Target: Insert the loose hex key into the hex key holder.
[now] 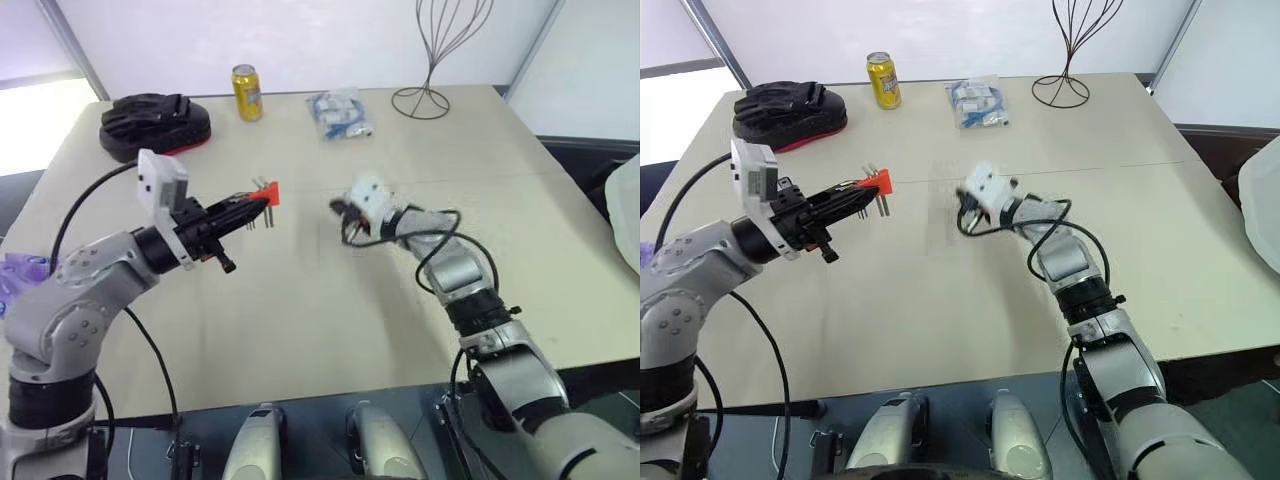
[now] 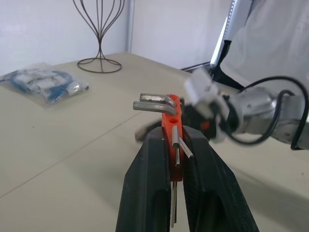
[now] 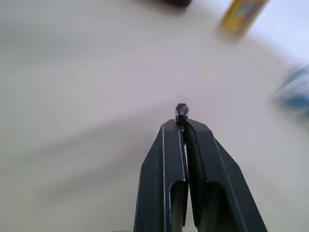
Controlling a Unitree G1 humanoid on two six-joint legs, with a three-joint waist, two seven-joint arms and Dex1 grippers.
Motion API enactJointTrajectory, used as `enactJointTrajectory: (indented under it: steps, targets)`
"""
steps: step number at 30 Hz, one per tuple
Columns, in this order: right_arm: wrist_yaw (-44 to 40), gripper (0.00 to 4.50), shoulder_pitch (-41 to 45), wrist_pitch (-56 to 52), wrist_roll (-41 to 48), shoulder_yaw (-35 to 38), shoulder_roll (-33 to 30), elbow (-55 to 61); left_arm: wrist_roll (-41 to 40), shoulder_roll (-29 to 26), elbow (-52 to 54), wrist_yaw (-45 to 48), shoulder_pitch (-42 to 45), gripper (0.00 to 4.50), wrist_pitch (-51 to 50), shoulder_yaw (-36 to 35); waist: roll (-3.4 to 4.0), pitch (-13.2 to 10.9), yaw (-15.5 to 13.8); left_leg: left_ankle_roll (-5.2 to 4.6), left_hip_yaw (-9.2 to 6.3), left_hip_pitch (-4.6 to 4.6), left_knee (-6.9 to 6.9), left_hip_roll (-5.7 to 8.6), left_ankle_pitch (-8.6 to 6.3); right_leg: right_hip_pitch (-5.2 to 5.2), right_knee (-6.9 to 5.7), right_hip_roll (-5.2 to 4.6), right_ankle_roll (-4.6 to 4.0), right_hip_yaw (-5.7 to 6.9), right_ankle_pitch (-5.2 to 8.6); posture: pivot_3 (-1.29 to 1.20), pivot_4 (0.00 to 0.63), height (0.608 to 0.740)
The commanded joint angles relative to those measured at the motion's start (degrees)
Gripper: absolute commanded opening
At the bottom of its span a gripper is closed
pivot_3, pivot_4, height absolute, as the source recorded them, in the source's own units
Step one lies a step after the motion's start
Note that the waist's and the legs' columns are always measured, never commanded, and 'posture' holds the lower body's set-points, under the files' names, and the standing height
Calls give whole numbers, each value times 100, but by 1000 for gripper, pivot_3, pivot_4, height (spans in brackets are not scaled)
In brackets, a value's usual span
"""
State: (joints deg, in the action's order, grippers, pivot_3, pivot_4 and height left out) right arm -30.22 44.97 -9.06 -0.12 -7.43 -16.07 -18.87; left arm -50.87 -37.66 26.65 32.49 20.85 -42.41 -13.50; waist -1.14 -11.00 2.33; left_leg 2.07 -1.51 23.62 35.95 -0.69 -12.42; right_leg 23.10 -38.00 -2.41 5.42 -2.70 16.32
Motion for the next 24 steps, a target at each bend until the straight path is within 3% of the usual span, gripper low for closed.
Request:
enactJointTrajectory:
  steps: [1, 5, 10, 24]
  targets:
    - [797, 38, 338, 265, 489, 845, 297, 633, 176, 113, -56, 3, 189, 0, 246, 72, 0, 0, -3, 0, 0, 1, -2, -1, 0, 1, 0, -1, 0, 0, 0, 0, 150, 740]
    - [1151, 38, 584, -74, 1214, 1302, 795, 1392, 421, 304, -262, -23, 404, 0, 432, 193, 0, -1, -3, 0, -1, 4, -2, -3, 0, 5, 0, -2, 0, 0, 0, 0, 150, 740]
    - [1030, 38, 758, -598, 2438, 1236, 1681, 2183, 632, 472, -445, -37, 648, 0, 540, 340, 2, -2, 26, -1, 0, 4, -7, -9, 0, 11, -3, 0, 0, -1, 0, 0, 150, 740]
    - [915, 38, 541, -229, 2284, 628, 2128, 2157, 617, 775, -480, -136, 1034, 0, 445, 335, 2, -2, 11, -1, -2, 12, -6, -4, 0, 17, -2, -7, 0, 2, 0, 0, 150, 740]
